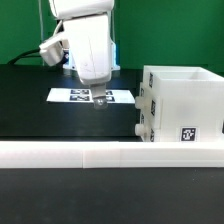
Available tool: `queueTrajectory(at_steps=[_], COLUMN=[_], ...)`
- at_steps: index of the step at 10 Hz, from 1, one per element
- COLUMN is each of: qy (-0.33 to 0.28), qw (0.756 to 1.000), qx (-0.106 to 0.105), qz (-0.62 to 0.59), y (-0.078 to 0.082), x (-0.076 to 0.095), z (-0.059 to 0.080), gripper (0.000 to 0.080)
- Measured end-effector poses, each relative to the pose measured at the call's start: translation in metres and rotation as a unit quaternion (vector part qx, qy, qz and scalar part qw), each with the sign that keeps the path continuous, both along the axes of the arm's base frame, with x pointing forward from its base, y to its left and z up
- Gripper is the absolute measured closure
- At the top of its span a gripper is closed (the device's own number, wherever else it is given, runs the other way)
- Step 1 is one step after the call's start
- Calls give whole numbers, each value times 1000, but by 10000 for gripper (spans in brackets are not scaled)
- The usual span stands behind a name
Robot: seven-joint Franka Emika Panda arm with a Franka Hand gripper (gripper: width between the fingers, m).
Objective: Assemble drawer
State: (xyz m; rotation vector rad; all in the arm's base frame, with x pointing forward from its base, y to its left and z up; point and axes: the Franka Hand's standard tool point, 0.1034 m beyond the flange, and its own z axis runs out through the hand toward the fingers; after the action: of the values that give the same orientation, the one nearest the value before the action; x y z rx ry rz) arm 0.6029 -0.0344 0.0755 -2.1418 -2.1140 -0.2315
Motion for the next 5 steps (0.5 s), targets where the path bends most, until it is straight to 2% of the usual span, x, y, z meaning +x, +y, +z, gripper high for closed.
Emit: queueTrajectory(at_steps=[5], qy=[1], qw=[1000], qx=[0], qz=[0], y=[0], x=[0], z=[-1], gripper=[150])
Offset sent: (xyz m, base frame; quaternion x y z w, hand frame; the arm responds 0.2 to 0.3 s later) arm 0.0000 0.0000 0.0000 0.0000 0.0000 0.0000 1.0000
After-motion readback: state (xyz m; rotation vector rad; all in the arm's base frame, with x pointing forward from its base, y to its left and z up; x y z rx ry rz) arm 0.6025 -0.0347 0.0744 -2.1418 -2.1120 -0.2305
